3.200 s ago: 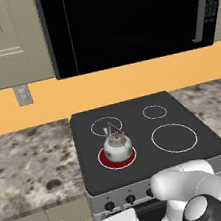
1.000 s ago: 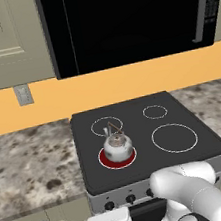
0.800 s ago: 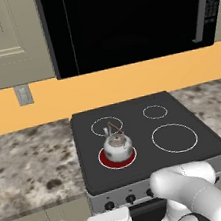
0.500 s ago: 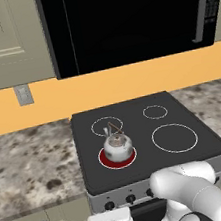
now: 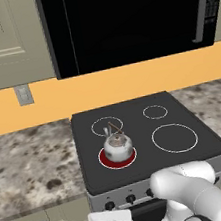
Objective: The kettle is done boiling. Turn off the stove, then wait for 300 timesteps before moving the kettle to the dining table.
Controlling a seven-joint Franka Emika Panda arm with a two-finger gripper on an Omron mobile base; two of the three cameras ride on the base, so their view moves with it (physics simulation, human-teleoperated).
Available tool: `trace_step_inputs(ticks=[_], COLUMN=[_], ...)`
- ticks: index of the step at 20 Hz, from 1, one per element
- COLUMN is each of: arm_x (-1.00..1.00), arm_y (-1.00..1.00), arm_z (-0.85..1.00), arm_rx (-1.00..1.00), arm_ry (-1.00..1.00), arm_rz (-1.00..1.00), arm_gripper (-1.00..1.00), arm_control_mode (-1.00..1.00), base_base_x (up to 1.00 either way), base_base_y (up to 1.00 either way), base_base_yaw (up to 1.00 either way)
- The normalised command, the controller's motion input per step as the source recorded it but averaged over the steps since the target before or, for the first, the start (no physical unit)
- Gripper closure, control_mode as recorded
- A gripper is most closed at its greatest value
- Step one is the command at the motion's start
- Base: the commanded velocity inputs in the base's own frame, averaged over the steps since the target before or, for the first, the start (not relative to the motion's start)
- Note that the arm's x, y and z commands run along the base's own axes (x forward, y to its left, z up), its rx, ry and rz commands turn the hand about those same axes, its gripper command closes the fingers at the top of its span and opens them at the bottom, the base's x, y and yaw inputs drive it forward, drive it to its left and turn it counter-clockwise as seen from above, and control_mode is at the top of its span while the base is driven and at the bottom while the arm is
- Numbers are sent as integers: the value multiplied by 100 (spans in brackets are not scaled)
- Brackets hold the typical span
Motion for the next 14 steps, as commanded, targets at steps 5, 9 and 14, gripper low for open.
trace_step_inputs(ticks=[5, 9, 14], arm_x=[-8, -9, -4], arm_y=[0, 0, 0], arm_z=[-13, -13, -4], arm_rx=[24, 26, 25], arm_ry=[-8, -8, -8], arm_rz=[-5, -6, -7], arm_gripper=[100, 100, 100], arm_control_mode=[-100, -100, -100], base_base_x=[0, 0, 0], base_base_y=[0, 0, 0], base_base_yaw=[0, 0, 0])
